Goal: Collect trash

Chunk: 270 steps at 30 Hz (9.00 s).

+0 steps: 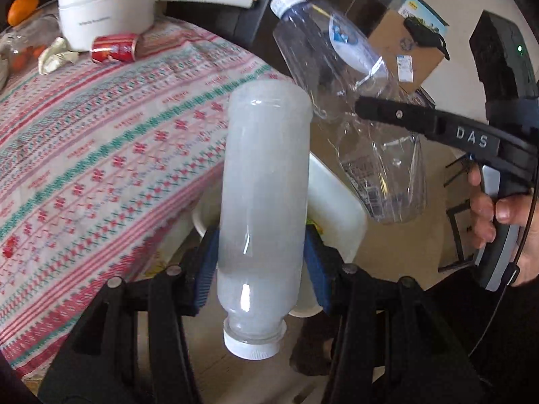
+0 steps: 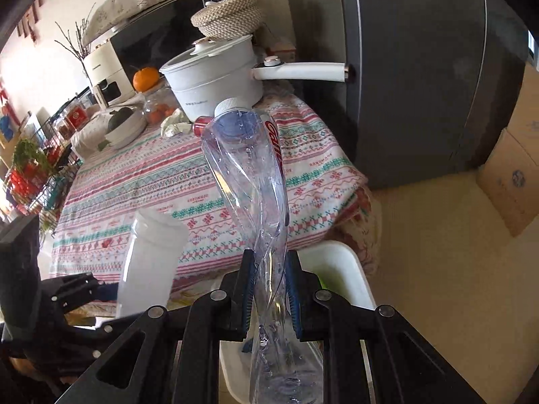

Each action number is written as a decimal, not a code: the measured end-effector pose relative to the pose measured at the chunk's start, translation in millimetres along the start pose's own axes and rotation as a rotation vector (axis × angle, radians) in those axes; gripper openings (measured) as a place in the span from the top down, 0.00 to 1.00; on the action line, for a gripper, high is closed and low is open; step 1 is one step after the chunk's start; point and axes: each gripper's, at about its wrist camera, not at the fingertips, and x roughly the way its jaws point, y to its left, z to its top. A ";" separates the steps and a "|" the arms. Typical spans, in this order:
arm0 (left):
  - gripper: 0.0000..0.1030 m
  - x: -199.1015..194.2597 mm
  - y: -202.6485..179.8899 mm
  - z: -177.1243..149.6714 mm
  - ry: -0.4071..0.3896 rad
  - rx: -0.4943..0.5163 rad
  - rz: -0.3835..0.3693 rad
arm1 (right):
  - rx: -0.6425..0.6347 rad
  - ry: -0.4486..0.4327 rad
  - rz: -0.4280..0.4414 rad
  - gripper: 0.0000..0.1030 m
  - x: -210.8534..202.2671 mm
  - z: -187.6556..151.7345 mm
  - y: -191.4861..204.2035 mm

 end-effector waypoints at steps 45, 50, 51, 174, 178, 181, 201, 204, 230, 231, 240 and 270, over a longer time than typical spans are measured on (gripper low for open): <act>0.17 -51.4 57.7 21.2 -0.065 -0.031 0.235 | 0.080 0.131 -0.034 0.81 19.2 -34.4 -44.7; 0.15 -59.3 66.8 20.3 -0.071 -0.035 0.258 | 0.074 0.163 -0.034 0.71 25.4 -32.8 -40.6; 0.14 -61.3 68.2 19.6 -0.071 -0.035 0.261 | 0.074 0.163 -0.032 0.54 26.0 -31.9 -38.6; 0.65 -92.2 84.3 -3.9 -0.251 -0.162 0.225 | -0.124 0.048 0.111 0.46 33.3 27.4 39.8; 0.65 -74.4 68.8 -15.1 -0.214 -0.152 0.183 | -0.133 0.086 0.067 0.46 25.4 7.1 30.8; 0.65 -64.0 55.5 -20.6 -0.189 -0.098 0.191 | -0.124 0.115 0.079 0.46 23.4 -7.1 23.1; 0.64 23.3 3.3 -14.5 -0.032 0.021 0.142 | 0.017 0.355 -0.040 0.46 55.3 -48.6 -32.8; 0.64 28.0 -1.7 -11.8 -0.026 0.024 0.131 | 0.060 0.416 -0.056 0.45 64.3 -55.7 -46.1; 0.25 26.8 -11.2 -10.4 -0.024 0.056 0.208 | 0.142 0.361 -0.116 0.30 47.6 -52.3 -80.7; 0.24 23.3 -9.8 -10.8 -0.028 0.053 0.215 | 0.140 0.357 -0.117 0.30 47.0 -51.7 -79.9; 0.19 -13.8 9.6 -19.8 -0.057 -0.007 0.323 | 0.102 0.318 -0.125 0.30 39.0 -45.3 -66.9; 0.01 -159.4 28.8 -61.8 -0.427 -0.141 0.625 | -0.158 -0.268 -0.160 0.00 -70.9 -22.1 95.0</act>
